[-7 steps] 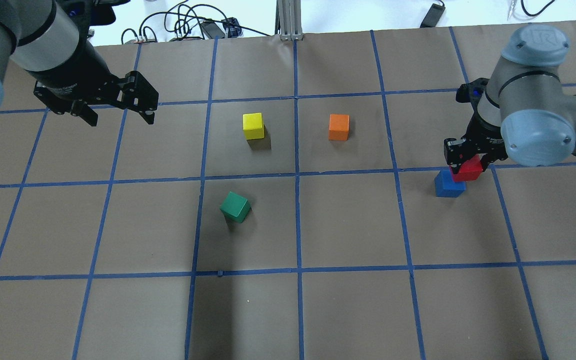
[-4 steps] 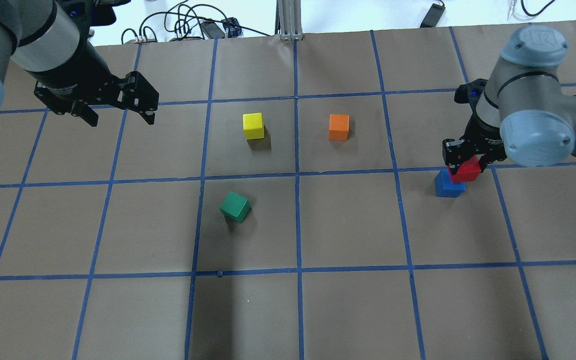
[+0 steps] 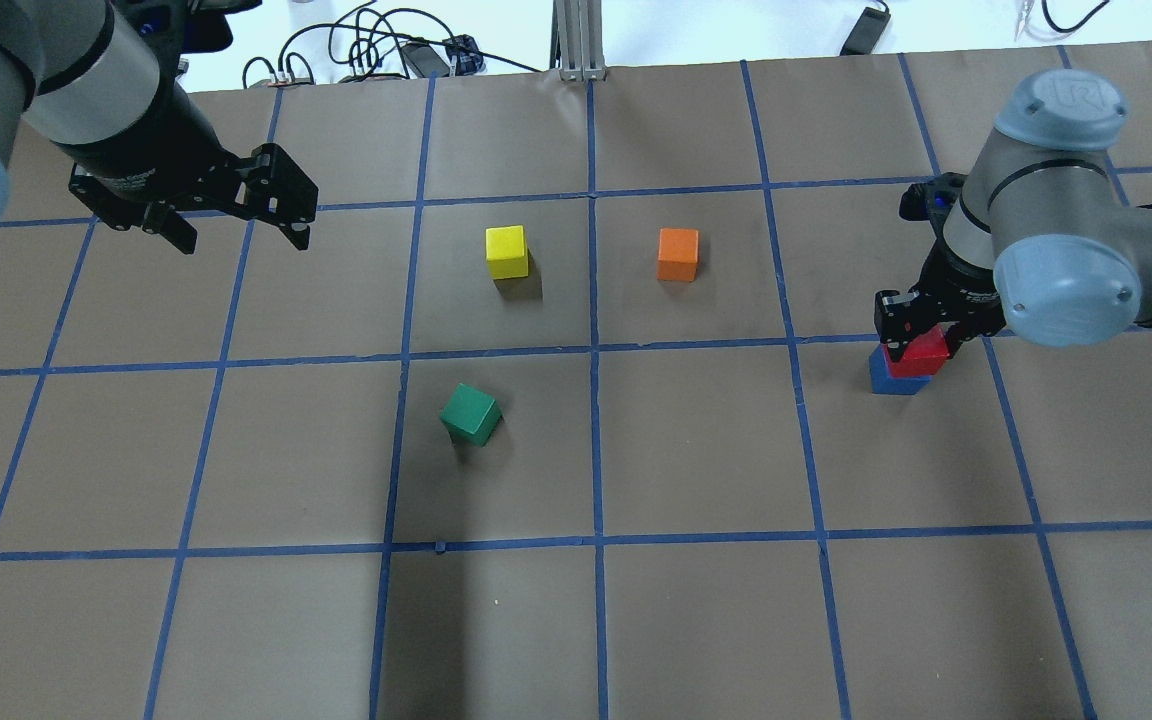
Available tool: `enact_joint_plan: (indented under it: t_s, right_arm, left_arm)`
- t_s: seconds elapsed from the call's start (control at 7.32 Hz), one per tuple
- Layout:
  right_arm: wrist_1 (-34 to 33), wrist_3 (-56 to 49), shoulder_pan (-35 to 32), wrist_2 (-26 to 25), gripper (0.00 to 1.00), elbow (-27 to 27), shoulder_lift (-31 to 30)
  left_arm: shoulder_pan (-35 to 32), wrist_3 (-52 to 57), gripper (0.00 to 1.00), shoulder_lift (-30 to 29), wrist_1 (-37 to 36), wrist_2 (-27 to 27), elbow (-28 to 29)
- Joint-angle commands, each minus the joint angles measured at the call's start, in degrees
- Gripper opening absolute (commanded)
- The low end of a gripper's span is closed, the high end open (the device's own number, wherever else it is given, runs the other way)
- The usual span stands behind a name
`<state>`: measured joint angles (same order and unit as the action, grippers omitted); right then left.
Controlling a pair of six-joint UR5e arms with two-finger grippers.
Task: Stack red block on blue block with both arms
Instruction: 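Carry the red cube with the right gripper over the blue cube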
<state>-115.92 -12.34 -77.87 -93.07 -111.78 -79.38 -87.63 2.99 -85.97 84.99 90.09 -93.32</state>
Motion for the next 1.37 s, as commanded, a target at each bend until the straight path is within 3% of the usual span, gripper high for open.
enact_joint_plan:
  t_s: [0.0, 0.14, 0.27, 0.41, 0.96, 1.23]
  right_arm:
    - [-0.1, -0.1, 0.0, -0.4, 0.07, -0.1, 0.1]
    - [-0.2, -0.1, 0.0, -0.8, 0.36, -0.1, 0.2]
    - [-0.2, -0.2, 0.1, -0.9, 0.48, -0.1, 0.1]
    - [-0.2, -0.1, 0.1, -0.4, 0.7, -0.1, 0.1]
    - [0.5, -0.1, 0.2, -0.4, 1.0, 1.1, -0.5]
    - [11.3, 0.1, 0.0, -0.4, 1.0, 6.4, -4.6]
  left_arm:
    - [0.0, 0.0, 1.0, 0.0, 0.0, 0.0, 0.1]
    - [0.0, 0.1, 1.0, -0.1, 0.0, 0.0, 0.1]
    - [0.0, 0.1, 1.0, 0.0, 0.0, 0.0, 0.1]
    - [0.0, 0.1, 1.0, 0.0, 0.0, 0.0, 0.1]
    - [0.3, -0.1, 1.0, -0.1, 0.1, 0.1, 0.5]
    - [0.4, -0.1, 1.0, -0.3, 0.1, 0.0, 0.7]
